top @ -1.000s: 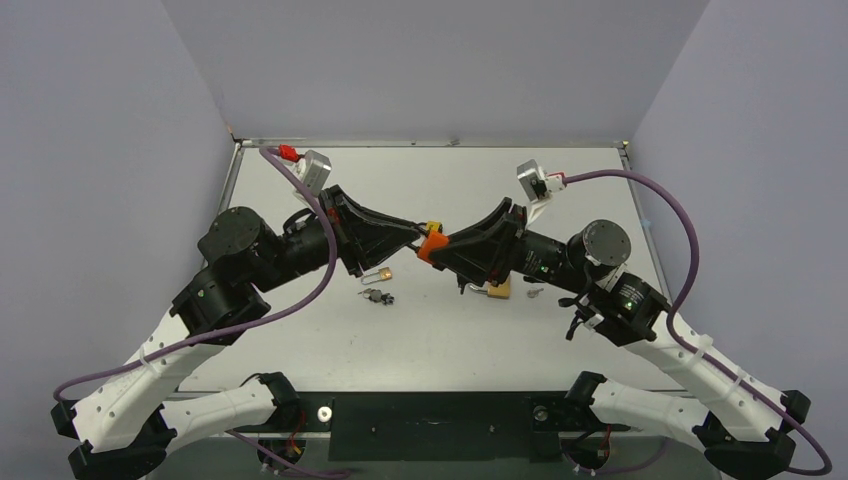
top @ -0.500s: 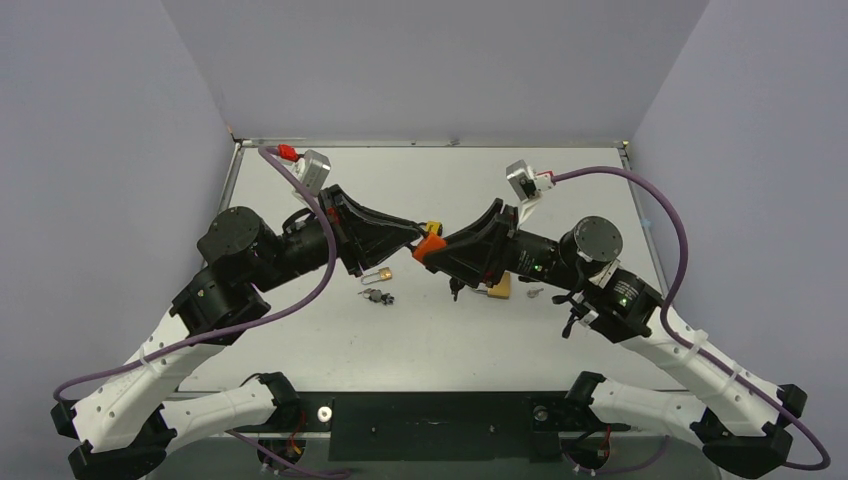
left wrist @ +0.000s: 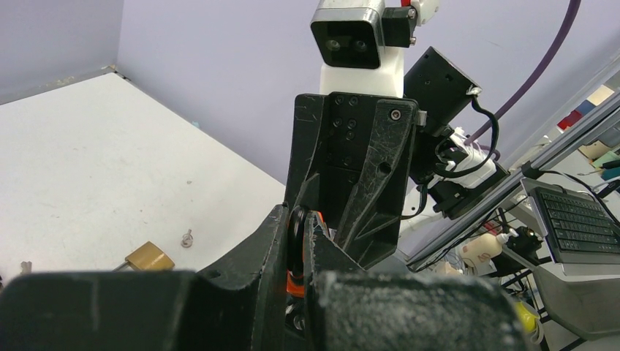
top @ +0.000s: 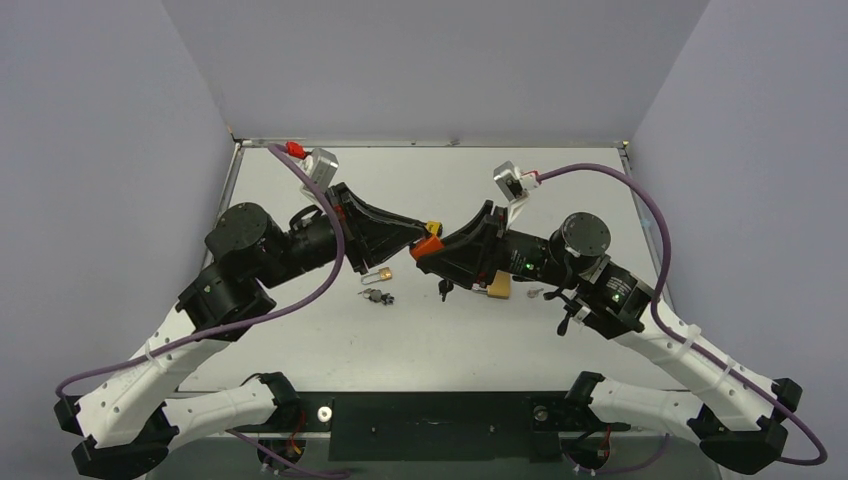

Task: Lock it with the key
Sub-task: Lock the lock.

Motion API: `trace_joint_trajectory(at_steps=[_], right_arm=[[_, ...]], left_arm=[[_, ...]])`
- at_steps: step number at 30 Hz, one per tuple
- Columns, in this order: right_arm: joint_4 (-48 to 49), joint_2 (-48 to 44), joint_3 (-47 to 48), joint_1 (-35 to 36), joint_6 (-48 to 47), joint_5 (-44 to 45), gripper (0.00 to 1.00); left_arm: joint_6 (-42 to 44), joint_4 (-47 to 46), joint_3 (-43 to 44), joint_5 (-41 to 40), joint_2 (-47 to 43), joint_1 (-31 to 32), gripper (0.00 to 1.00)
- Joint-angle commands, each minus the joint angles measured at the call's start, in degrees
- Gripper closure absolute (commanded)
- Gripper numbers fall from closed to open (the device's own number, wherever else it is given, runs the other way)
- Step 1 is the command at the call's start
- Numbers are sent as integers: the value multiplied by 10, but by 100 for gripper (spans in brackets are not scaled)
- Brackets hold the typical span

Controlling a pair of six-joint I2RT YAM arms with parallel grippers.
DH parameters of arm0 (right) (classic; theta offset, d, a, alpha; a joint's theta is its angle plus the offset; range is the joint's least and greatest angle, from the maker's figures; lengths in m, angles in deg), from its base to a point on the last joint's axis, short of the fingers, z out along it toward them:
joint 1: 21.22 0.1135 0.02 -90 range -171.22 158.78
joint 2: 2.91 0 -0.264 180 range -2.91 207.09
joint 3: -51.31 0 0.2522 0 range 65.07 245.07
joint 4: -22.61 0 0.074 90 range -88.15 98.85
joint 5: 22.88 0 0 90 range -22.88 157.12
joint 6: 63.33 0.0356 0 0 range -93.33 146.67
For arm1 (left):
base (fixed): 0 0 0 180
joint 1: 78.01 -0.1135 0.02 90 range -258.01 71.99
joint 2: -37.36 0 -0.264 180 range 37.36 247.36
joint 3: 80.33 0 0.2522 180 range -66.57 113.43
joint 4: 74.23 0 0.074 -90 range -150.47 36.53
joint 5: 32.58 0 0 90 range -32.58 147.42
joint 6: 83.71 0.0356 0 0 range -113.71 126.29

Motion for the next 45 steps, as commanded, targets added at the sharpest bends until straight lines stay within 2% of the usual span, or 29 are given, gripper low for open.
trace_joint_trajectory(at_steps=[1, 6, 9, 13, 20, 24, 26, 28, 33, 38, 45], right_arm=[[44, 55, 17, 28, -24, 6, 100], [44, 41, 8, 21, -29, 15, 100], [44, 15, -10, -7, -24, 12, 100], [85, -19, -43, -51, 18, -22, 99], [221, -30, -104, -55, 91, -40, 68], [268, -42, -132, -55, 108, -24, 47], [280, -51, -141, -55, 108, -13, 40], [303, -55, -156, -55, 119, -5, 36], [379, -67, -199, -58, 158, 13, 36], [418, -77, -229, -60, 185, 32, 41], [451, -77, -251, -60, 212, 59, 57]], left_arm=[[-28, 2, -18, 68, 65, 33, 100], [-12, 32, -10, 8, 49, 31, 100], [-6, 63, 3, -34, 31, 19, 100], [-21, 69, 11, -43, 23, 1, 100], [-69, 9, 15, -78, 26, 0, 100], [-94, -17, 18, -109, 26, 1, 100], [-104, -27, 18, -118, 25, 1, 100], [-110, -34, 18, -122, 25, 1, 100], [-122, -59, 9, -139, 16, 2, 100], [-130, -73, 2, -159, 3, 2, 100], [-134, -81, -5, -163, -2, 2, 100]])
